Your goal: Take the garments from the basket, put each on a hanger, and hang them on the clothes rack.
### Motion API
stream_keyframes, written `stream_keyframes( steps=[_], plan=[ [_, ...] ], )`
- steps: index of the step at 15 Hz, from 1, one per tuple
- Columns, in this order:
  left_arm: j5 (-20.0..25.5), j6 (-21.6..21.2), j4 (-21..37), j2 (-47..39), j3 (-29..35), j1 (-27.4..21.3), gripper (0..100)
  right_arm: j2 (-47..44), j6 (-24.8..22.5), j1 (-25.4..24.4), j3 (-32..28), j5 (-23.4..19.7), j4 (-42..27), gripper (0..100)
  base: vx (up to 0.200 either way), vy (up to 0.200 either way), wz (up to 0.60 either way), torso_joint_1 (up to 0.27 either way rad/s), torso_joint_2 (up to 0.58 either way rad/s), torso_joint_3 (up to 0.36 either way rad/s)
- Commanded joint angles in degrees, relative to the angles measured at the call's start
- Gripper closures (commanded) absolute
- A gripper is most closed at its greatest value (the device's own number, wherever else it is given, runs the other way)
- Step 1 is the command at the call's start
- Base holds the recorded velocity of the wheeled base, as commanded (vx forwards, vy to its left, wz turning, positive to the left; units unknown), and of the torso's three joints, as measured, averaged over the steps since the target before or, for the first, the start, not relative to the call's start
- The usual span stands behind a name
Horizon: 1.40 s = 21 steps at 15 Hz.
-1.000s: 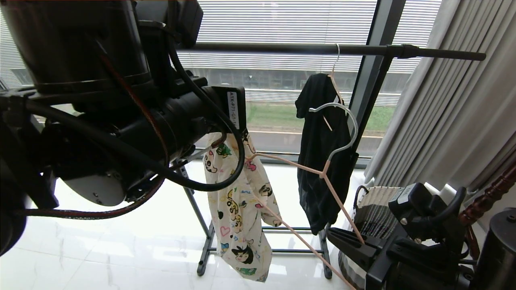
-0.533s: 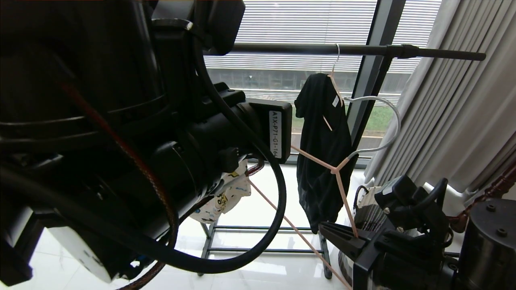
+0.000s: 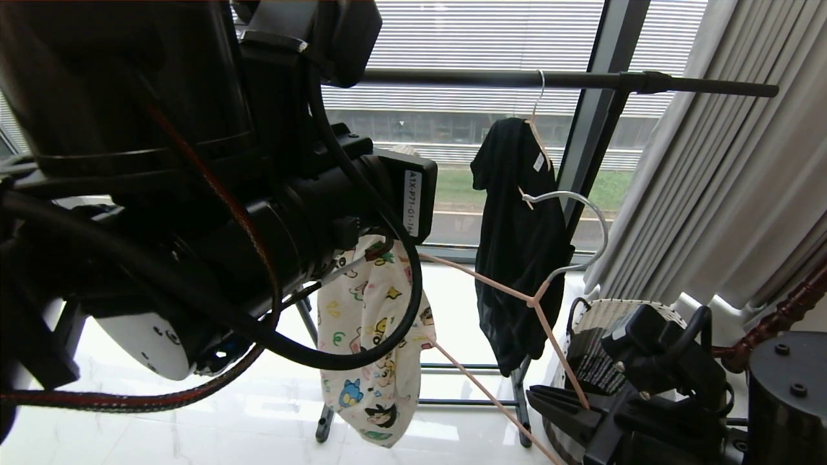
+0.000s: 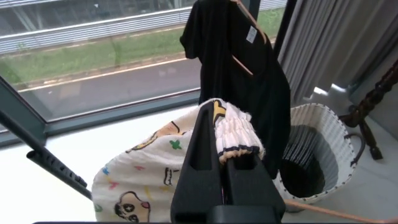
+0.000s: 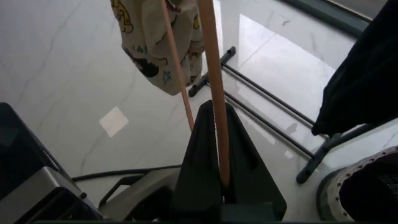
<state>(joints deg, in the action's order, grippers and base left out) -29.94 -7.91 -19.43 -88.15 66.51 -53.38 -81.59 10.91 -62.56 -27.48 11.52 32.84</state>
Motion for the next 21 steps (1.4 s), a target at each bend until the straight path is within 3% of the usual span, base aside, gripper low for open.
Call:
stream_keyframes(
  steps=[1,3,6,9,12,16,19,21],
  plan=[
    [1.2,-0.8,-0.1,0.3,0.0,1.8,100,6.0,0.0,0.0,0.1,-1.9,-5.1,100,0.000,0.000,0.00,0.000,0.00,0.000],
    [1.7,-1.4,-0.1,0.3,0.1,2.0,100,10.4,0.1,0.0,0.3,-4.2,-12.1,100,0.000,0.000,0.00,0.000,0.00,0.000],
    [1.6,-1.1,-0.1,0.3,-0.8,-0.2,100,11.1,0.3,0.0,0.1,-4.6,-13.8,100,0.000,0.000,0.00,0.000,0.00,0.000],
    [1.4,0.3,-0.2,0.0,-3.8,-8.2,100,9.7,1.6,0.2,-1.1,-4.4,-13.9,100,0.000,0.000,0.00,0.000,0.00,0.000],
    [-1.4,4.7,-0.2,-1.6,-4.3,-13.9,100,7.9,5.3,0.3,-4.4,-4.3,-14.2,100,0.000,0.000,0.00,0.000,0.00,0.000],
    [-5.6,7.7,-1.7,-3.8,-0.3,-14.3,100,5.8,5.4,0.3,-6.3,-4.5,-14.7,100,0.000,0.000,0.00,0.000,0.00,0.000],
    [-6.1,7.4,-1.7,-4.0,-0.5,-12.5,100,6.4,5.3,0.3,-6.4,-4.3,-15.4,100,0.000,0.000,0.00,0.000,0.00,0.000],
    [-6.1,6.2,-1.7,-3.7,-1.2,-10.6,100,9.3,5.3,0.3,-6.4,-4.4,-20.4,100,0.000,0.000,0.00,0.000,0.00,0.000]
  ],
)
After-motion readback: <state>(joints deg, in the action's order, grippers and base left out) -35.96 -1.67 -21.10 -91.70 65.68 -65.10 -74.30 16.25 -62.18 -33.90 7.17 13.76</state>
